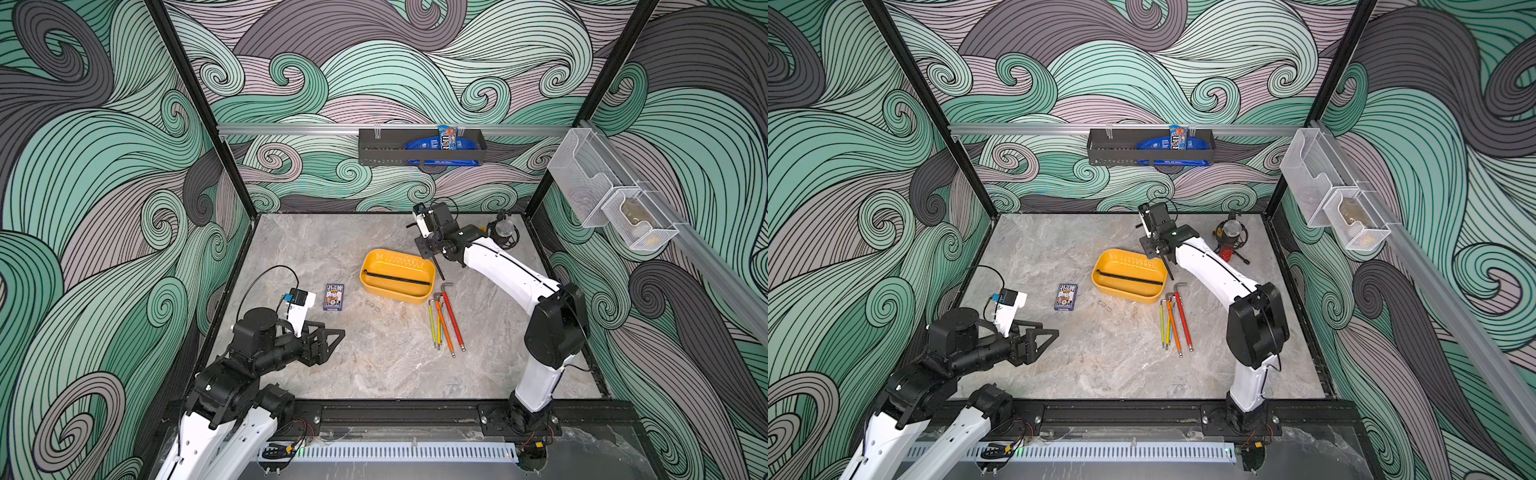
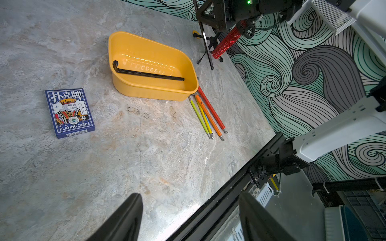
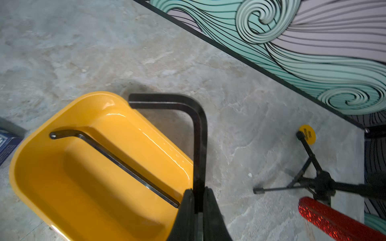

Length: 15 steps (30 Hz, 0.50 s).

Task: Put the hex key on the desktop into the storage box
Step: Pick up the Allen key from the center of the board.

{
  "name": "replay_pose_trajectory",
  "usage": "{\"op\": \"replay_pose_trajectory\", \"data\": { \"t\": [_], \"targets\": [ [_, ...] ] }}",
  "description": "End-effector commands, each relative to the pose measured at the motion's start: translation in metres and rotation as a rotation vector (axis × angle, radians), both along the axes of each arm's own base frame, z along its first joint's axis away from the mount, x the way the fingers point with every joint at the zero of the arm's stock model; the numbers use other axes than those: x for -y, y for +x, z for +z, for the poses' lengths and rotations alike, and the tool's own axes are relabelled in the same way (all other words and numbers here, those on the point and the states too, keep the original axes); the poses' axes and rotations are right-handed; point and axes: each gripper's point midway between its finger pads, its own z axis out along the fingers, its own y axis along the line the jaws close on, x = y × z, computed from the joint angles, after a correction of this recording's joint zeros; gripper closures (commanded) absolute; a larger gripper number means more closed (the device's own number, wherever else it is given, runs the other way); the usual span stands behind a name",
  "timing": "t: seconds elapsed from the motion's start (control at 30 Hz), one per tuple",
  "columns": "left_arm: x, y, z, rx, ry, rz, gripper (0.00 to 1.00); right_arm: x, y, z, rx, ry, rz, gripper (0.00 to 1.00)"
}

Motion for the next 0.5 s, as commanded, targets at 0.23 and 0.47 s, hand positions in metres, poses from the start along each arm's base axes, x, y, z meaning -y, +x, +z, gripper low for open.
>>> {"op": "replay_pose_trajectory", "data": {
  "t": [0.23,0.47],
  "targets": [
    [-0.001,-0.006,0.014,0.010,-0.025,0.002,0.25,-0.081,-0.013,-0.008,0.122,-0.166,0.523,1.00],
    [-0.002,-0.008,0.017,0.006,-0.029,0.007,0.25,-0.095,-0.013,-0.051,0.081,-0.299,0.596,1.00]
  ]
}}
